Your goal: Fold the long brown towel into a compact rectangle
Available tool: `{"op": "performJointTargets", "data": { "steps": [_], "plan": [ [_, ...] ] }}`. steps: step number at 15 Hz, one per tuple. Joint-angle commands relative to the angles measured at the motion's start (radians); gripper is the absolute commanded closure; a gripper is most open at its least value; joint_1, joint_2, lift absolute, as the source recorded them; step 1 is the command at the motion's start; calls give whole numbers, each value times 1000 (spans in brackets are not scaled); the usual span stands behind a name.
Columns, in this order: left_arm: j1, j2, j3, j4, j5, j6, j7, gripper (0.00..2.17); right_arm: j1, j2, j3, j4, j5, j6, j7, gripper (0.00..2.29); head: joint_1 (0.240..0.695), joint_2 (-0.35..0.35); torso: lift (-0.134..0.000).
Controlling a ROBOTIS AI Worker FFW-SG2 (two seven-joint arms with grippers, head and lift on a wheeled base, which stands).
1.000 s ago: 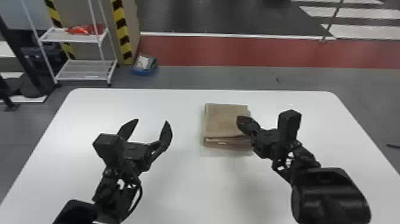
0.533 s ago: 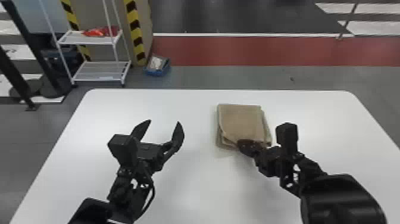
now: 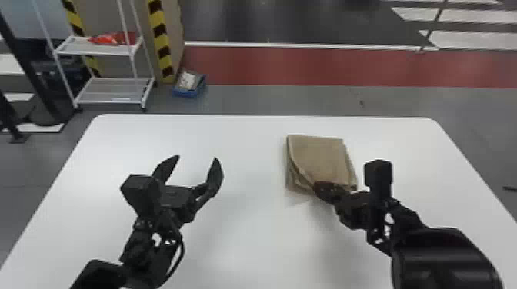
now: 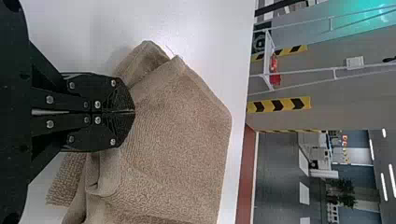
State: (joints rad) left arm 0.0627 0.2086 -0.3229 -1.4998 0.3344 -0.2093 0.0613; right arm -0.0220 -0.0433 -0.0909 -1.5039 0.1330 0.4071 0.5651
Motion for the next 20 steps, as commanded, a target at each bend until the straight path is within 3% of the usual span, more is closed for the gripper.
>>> {"op": "performJointTargets", "data": {
  "steps": [1, 5, 9, 12, 13, 15, 20],
  "plan": [
    [0, 0, 1, 0, 0, 0, 0, 80, 28, 0, -12, -52, -29, -18, 15, 2199, 695, -54, -94],
    [2, 0, 2, -2, 0, -3, 2, 80, 83, 0, -47, -183, -108, -12, 30, 2199, 695, -50, -94],
    [2, 2, 1, -2, 0, -3, 0, 80, 34, 0, -202, -179, -147, 31, -25, 2199, 695, -87, -94],
    [2, 3, -2, -4, 0, -6, 0, 80, -70, -12, -291, -59, -144, 52, -54, 2199, 695, -148, -94],
    [2, 3, -2, -4, 0, -9, 0, 80, -116, -30, -299, 4, -131, 62, -68, 2199, 695, -184, -94],
    [2, 3, -1, -5, 0, -9, 2, 80, -205, -58, -286, 146, -105, 62, -77, 2199, 695, -207, -94],
    [-7, 0, -2, -2, 2, -9, 2, 80, -394, -63, -213, 467, -6, -86, -87, 2199, 695, -200, -94]
  ]
}}
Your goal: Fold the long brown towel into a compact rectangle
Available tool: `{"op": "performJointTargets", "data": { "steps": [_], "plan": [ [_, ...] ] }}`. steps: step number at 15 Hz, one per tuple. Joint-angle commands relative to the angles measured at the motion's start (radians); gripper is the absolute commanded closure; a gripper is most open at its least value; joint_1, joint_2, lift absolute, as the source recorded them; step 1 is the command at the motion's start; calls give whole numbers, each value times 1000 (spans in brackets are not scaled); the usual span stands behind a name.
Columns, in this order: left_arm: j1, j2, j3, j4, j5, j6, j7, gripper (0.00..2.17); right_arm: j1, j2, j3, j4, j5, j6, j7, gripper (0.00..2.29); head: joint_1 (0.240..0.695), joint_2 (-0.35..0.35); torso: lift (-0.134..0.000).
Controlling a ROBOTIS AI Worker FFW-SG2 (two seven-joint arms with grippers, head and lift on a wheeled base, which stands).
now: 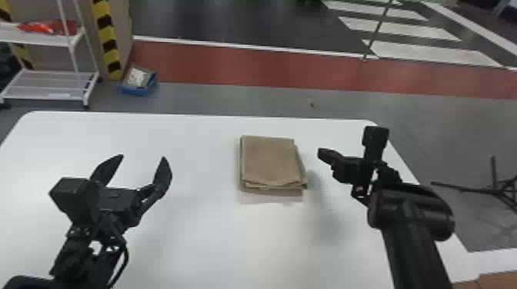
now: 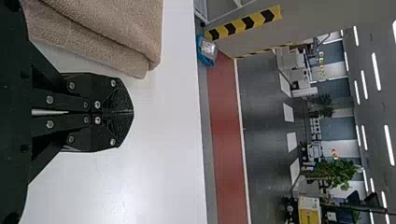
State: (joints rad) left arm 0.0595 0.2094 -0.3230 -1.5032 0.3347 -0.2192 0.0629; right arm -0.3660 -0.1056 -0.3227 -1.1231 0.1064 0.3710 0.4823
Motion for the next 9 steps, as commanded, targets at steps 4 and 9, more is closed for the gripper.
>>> {"op": "performJointTargets", "data": {
  "steps": [4, 9],
  "plan": [
    [-33, -2, -25, 31, 9, -5, -2, 80, -134, 0, 53, 249, 67, -102, -30, 2199, 695, -170, -94],
    [-59, -2, -50, 55, 18, -12, -2, 80, -136, 20, 105, 269, 76, -138, -28, 2199, 695, -165, -94]
  ]
}}
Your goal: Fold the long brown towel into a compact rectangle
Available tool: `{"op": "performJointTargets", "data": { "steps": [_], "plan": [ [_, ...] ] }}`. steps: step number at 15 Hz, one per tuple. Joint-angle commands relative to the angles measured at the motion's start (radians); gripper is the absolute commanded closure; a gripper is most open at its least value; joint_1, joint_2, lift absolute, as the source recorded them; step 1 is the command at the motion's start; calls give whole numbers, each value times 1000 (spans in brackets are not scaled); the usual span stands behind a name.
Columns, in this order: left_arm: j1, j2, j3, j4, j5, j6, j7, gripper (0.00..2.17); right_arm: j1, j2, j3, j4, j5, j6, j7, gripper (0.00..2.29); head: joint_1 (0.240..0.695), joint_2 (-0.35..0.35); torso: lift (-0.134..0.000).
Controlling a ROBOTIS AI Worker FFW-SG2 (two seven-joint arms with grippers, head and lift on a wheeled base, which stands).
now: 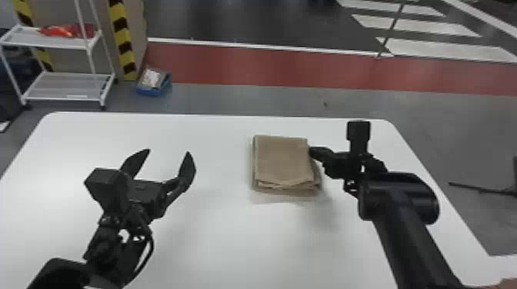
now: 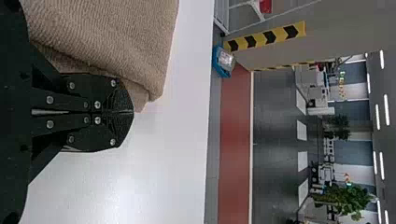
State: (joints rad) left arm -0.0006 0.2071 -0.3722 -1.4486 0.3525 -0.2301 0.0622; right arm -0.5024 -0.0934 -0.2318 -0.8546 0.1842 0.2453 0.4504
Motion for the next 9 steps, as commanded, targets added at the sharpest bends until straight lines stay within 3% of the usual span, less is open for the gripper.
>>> {"op": "performJointTargets", "data": {
  "steps": [1, 9],
  "plan": [
    [1, 2, -1, 1, 0, -1, 1, 80, 1, 11, 22, 0, 0, -16, 5, 2199, 695, -159, -94],
    [-1, 5, -2, 1, 8, -4, 1, 80, -10, 21, 74, 19, 3, -53, 14, 2199, 695, -122, -94]
  ]
}}
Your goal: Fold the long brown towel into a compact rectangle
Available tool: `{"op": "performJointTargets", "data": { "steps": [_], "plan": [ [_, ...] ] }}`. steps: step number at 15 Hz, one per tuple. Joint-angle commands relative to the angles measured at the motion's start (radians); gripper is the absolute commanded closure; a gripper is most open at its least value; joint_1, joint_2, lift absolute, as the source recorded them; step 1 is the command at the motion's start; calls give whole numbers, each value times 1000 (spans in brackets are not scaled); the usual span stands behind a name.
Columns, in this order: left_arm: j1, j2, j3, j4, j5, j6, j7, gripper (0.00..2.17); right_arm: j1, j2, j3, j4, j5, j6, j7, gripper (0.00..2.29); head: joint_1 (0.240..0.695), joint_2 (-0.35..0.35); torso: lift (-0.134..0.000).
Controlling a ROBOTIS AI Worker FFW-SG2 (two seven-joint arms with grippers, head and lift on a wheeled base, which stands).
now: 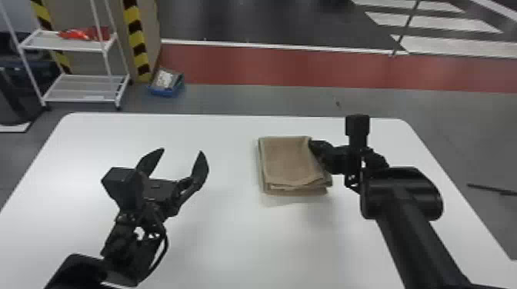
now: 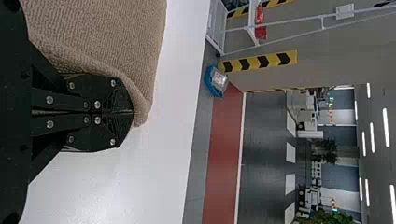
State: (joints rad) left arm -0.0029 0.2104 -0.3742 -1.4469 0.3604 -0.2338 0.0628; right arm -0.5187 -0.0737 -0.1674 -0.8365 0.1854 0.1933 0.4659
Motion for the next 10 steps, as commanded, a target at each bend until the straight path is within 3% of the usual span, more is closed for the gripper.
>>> {"op": "performJointTargets", "data": {
  "steps": [1, 3, 5, 7, 9, 10],
  "plan": [
    [3, 4, 0, -7, 0, 0, 0, 80, 40, 8, 2, -39, 2, 15, -16, 2196, 695, -119, -94],
    [6, 9, 12, -10, 2, 0, -1, 80, 209, 12, -49, -326, -52, 128, -121, 2108, 695, -119, -94],
    [8, 10, 61, -10, 0, -3, -35, 80, 384, 12, -75, -619, -135, 165, -139, 1808, 695, -145, -94],
    [15, 10, 126, -21, 0, 3, -69, 80, 571, 12, -75, -902, -169, 147, -144, 1153, 695, -163, -94],
    [34, 12, 181, -41, -1, 21, -98, 80, 755, 18, -80, -1110, -227, 79, -202, 292, 695, -150, -94],
    [41, 10, 210, -43, -4, 34, -112, 76, 818, 34, -72, -1159, -227, 2, -220, 113, 695, -143, -94]
  ]
}}
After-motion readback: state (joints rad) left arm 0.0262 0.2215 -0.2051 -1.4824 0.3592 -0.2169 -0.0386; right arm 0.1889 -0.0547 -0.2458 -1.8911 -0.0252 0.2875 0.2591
